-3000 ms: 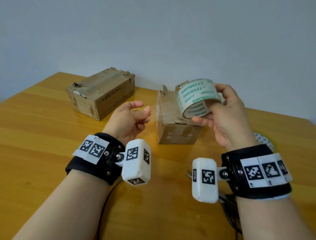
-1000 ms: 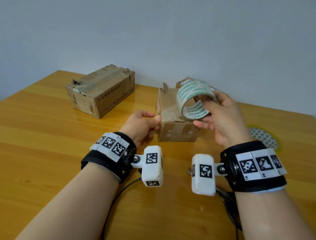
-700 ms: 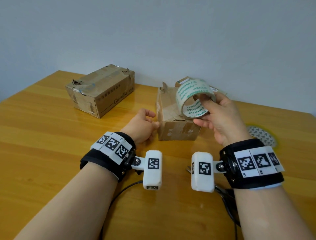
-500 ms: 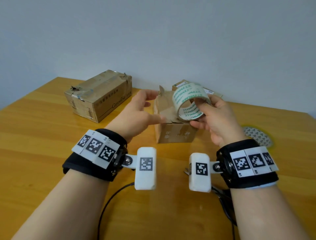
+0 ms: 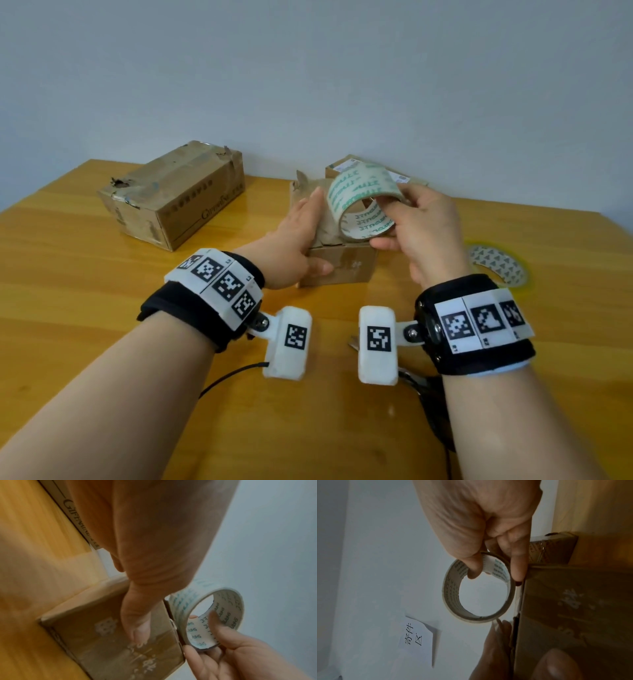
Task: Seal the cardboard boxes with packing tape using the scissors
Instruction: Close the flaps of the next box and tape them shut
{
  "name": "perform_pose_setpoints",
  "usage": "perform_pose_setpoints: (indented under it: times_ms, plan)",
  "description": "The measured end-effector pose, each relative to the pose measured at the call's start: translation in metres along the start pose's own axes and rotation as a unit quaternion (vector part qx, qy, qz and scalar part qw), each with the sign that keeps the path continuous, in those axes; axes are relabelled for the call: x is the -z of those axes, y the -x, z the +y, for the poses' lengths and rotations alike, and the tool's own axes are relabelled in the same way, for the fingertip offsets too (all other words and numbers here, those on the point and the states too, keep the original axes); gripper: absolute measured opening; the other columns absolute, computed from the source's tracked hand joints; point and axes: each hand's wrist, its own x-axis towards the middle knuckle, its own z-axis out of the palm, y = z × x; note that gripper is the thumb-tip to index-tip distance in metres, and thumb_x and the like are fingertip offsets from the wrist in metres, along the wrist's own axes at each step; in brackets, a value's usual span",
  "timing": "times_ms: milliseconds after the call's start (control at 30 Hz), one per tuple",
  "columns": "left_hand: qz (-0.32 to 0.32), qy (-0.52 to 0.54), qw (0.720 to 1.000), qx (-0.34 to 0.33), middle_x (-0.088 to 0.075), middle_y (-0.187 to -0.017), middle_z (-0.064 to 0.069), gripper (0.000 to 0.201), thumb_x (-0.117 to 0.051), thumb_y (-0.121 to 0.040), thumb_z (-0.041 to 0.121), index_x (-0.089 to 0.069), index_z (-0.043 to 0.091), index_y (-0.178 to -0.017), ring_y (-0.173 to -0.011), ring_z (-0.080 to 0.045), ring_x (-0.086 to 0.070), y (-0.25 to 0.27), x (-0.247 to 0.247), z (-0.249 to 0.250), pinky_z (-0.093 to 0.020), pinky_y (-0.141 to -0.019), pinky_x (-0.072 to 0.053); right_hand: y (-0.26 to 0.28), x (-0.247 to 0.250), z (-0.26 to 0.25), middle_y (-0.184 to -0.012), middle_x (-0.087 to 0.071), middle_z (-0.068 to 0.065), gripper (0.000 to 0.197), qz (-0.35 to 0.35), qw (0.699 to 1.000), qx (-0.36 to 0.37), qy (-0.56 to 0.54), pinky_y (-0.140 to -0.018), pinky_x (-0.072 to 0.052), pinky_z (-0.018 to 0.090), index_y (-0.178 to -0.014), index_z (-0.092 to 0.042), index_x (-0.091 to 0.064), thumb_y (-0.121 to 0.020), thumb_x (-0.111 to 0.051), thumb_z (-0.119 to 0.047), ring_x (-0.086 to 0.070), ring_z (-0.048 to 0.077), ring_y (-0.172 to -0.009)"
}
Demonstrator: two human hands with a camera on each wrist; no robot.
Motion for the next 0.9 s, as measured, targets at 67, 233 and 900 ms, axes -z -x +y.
perform_pose_setpoints:
  times_ms: [67, 233, 900]
  plan:
    - [-0.018, -0.027, 0.999, 0.019, 0.019, -0.162, 0.012, 0.111, -0.068, -0.09, 0.028, 0.025, 0.028, -0.151, -0.147, -0.005, 0.015, 0.004, 0.001, 0.004, -0.05, -0.123, -0.005, -0.001, 0.009, -0.001, -0.103, -0.074, -0.005, 0.018, 0.022, 1.0, 0.005, 0.021, -0.06, -0.061, 0.03, -0.108, -0.029, -0.068, -0.098, -0.062, -0.015, -0.075, 0.013, -0.09]
    - [-0.045, -0.131, 0.99, 0.024, 0.022, -0.161, 0.01, 0.108, -0.064, -0.092, 0.03, 0.027, 0.024, -0.15, -0.148, -0.008, 0.017, 0.0, 0.003, 0.013, -0.051, -0.123, -0.008, -0.005, 0.025, -0.002, -0.106, -0.073, -0.006, 0.029, 0.042, 0.998, 0.001, 0.051, -0.059, -0.06, 0.027, -0.122, -0.026, -0.067, -0.097, -0.062, -0.013, -0.074, 0.012, -0.09]
    - [-0.095, -0.387, 0.917, 0.028, 0.017, -0.164, 0.005, 0.086, -0.043, -0.096, 0.05, 0.017, 0.028, -0.154, -0.152, -0.013, 0.005, -0.008, 0.014, 0.029, -0.042, -0.121, -0.004, -0.008, 0.024, 0.009, -0.115, -0.069, 0.004, 0.034, -0.092, 0.993, -0.008, 0.067, -0.09, -0.059, 0.047, -0.107, -0.03, -0.055, -0.089, -0.072, -0.006, -0.07, 0.021, -0.103]
